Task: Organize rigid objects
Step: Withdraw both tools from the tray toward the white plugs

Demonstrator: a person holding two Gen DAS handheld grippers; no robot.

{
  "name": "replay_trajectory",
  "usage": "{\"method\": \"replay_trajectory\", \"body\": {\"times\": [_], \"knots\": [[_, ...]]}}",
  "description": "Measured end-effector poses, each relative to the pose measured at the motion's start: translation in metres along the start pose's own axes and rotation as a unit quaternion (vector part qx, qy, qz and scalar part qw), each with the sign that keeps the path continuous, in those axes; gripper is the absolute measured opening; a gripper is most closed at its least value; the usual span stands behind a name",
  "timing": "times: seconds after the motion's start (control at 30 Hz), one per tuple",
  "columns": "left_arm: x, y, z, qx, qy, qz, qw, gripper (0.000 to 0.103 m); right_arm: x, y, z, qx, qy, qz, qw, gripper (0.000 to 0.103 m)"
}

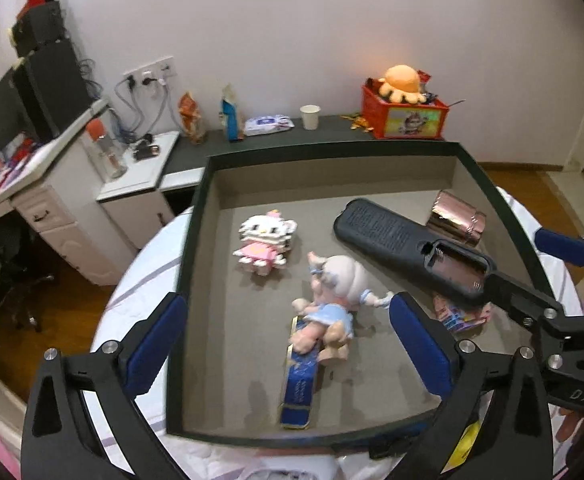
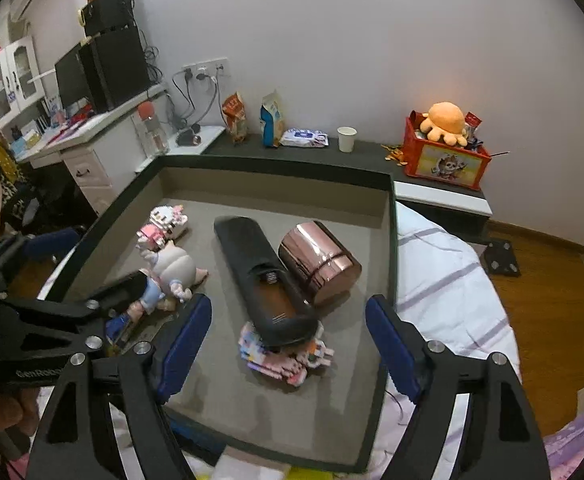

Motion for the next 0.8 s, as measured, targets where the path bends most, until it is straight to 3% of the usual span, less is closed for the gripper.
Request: {"method": "replay_trajectory", "body": {"times": [0.2,0.4,0.6,0.8], "knots": [[0.035,0.017,-0.013,0.028,-0.015,0.021,0.9993,0.102,0.021,0.010,-0.002,0.008,0.009,0.003,1.000,0.086],[0.080,0.057,-0.025,0.053,-0.015,0.034,0.9979,0.103,0.062,0.030,-0.014,0.022,0.035,0.014,0.999,0.087],[0.109,0.107,-0.028,0.066,-0.031,0.029,0.9969,0.103,0.090,0.074,-0.028,0.028,0.070,0.000,0.997,0.087],[0.117,0.151,-0.026,0.081,-0.029,0.012,0.9962,0.103,0.097,0.127,-0.030,0.011,0.070,-0.032,0.997,0.087]]}}
Point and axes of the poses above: each gripper's, at about its wrist camera, not at the fingertips, and x roughly against the way its jaws point, z to its right, y to its underside, the point moved 2 cm from there along -x, roughly the way its jaws point, and after that the axes turned 2 degrees about -x, right-handed, at the moved point
